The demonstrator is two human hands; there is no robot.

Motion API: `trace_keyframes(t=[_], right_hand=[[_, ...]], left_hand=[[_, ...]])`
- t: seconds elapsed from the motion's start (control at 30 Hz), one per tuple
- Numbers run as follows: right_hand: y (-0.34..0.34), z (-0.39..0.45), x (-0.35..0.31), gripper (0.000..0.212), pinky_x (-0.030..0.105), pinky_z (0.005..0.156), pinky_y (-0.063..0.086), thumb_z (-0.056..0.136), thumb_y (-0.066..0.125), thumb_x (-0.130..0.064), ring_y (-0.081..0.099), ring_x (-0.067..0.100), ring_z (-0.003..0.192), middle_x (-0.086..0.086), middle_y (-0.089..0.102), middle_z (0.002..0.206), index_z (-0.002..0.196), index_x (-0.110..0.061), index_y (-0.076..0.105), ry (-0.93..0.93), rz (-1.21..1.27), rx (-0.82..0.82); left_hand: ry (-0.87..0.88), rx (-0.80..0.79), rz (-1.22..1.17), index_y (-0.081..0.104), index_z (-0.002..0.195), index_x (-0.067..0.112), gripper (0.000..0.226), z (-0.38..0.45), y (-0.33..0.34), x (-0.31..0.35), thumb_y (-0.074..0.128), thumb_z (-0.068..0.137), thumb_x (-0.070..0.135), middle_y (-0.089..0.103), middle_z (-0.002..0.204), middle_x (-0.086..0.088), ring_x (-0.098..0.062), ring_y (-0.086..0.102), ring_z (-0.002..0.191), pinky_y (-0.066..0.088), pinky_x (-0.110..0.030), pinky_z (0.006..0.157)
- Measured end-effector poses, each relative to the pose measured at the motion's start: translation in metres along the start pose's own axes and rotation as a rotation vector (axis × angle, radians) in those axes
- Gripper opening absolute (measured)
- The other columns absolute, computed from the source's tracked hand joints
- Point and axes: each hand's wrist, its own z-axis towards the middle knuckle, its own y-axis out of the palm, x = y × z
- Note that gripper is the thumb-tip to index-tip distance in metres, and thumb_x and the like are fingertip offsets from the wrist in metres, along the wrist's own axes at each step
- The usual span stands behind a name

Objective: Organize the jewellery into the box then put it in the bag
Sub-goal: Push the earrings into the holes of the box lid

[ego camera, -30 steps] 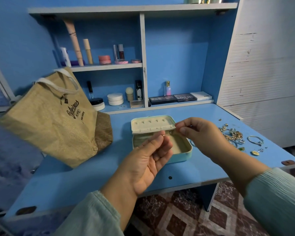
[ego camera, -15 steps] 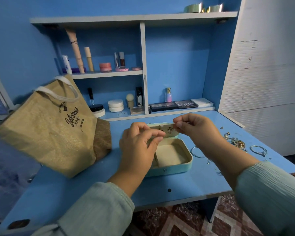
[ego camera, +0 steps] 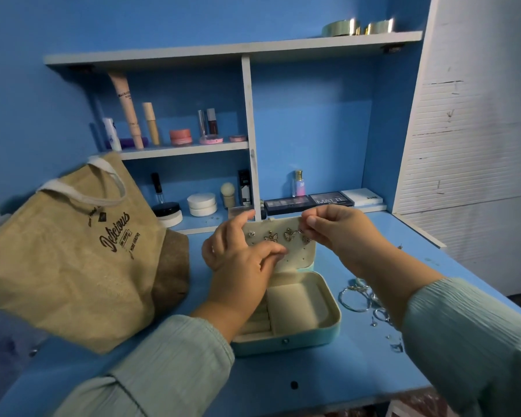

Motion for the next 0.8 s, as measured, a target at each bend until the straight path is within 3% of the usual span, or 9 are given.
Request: trace_keyframes(t=[0.27,0.4,0.57,0.73,0.8], right_hand=[[0.001,0.017,0.007,0.018,0.023,0.083,0.052,0.091,0.051,0.002,0.059,0.014,0.078,0.008,0.06,0.079,0.078,-0.006,0.06,0.069,0.212,-0.013],[0.002,0.02,0.008,0.019,0.021,0.08,0.052,0.092,0.051,0.002,0.059,0.014,0.076,0.008,0.06,0.077,0.077,-0.006,0.06,0.076,0.246,-0.008],[0.002,0.022,0.011,0.019,0.016,0.075,0.053,0.092,0.05,0.002,0.059,0.013,0.075,0.007,0.061,0.076,0.078,-0.006,0.061,0.065,0.258,-0.015],[0.001,0.02,0.011,0.019,0.019,0.079,0.052,0.091,0.05,0.002,0.059,0.014,0.077,0.008,0.061,0.077,0.078,-0.006,0.061,0.063,0.261,-0.023],[0.0,0.019,0.011,0.02,0.017,0.077,0.052,0.091,0.05,0.003,0.059,0.014,0.076,0.007,0.061,0.077,0.078,-0.006,0.061,0.057,0.266,-0.027]], left_hand=[[0.013,-0.05,0.031,0.073,0.071,0.04,0.011,0.01,0.014,-0.008,0.079,0.069,0.031,0.05,0.133,-0.009,-0.027,0.026,0.121,0.032,-0.062,0.093],[0.039,-0.058,0.025,0.073,0.073,0.041,0.009,0.014,0.016,-0.011,0.064,0.074,0.039,0.049,0.134,-0.009,-0.027,0.025,0.121,0.037,-0.065,0.089],[0.063,-0.06,0.046,0.074,0.072,0.04,0.011,0.017,0.02,-0.012,0.077,0.069,0.029,0.051,0.132,-0.011,-0.028,0.026,0.117,0.037,-0.061,0.089],[0.06,-0.051,0.054,0.075,0.073,0.036,0.013,0.017,0.025,-0.011,0.079,0.066,0.027,0.054,0.128,-0.012,-0.03,0.026,0.115,0.034,-0.052,0.089],[0.059,-0.03,0.058,0.074,0.073,0.038,0.008,0.017,0.026,-0.013,0.076,0.069,0.031,0.054,0.127,-0.01,-0.031,0.028,0.114,0.035,-0.055,0.089]])
